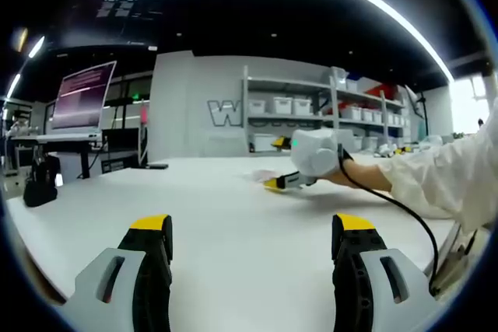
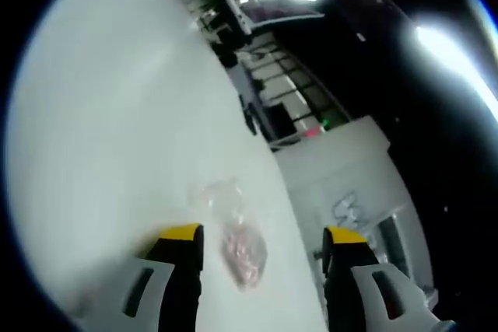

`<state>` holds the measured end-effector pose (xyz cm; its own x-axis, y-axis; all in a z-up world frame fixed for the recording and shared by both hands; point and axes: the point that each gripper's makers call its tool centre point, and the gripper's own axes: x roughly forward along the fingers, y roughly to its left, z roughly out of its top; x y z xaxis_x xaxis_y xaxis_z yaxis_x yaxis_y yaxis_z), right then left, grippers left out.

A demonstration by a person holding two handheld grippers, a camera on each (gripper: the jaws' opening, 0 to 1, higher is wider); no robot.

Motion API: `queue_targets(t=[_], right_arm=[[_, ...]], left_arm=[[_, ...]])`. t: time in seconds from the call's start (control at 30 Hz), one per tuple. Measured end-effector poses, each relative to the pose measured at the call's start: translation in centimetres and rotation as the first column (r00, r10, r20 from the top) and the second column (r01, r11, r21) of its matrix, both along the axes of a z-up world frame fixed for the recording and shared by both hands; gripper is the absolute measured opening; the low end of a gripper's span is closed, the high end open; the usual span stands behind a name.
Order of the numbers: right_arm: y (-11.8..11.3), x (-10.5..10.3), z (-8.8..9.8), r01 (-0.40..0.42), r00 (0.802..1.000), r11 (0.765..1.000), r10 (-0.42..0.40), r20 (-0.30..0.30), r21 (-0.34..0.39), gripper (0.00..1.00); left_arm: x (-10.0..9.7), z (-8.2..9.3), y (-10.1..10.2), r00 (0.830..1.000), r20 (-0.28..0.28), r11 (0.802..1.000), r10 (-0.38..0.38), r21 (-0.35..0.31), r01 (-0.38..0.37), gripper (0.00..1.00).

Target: Open the resealable bag by pulling the two sides of the seal apart until the entire bag opening is separated and visibly accessible.

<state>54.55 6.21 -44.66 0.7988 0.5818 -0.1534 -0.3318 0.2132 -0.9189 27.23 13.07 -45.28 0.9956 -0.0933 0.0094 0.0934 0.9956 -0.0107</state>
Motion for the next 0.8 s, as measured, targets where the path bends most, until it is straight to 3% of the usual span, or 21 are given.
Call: queue_targets(t=[0.2,0.57,0.8], right_arm=[[0.8,0.2,-0.4,-0.021,0.999,0.999,0.023,0.028,-0.047,0.59],[1.3,1.0,-0.6,-0.029,0.999,0.999,0.030,0.020,-0.035,0.54],[1.8,1.2,-1.0,-0.052,0.998,0.995,0.055,0.039,-0.082,0.49]], left_arm=[[-0.1,-0.2,0.1,1.000,-0.003,1.000,0.000,-0.002,0.000,0.84],[-0.3,-0.6,1.0,1.000,-0.009,1.000,0.019,-0.013,-0.019,0.83],[-0.4,-0.8,1.2,1.000,-0.012,1.000,0.023,-0.015,-0.024,0.83]])
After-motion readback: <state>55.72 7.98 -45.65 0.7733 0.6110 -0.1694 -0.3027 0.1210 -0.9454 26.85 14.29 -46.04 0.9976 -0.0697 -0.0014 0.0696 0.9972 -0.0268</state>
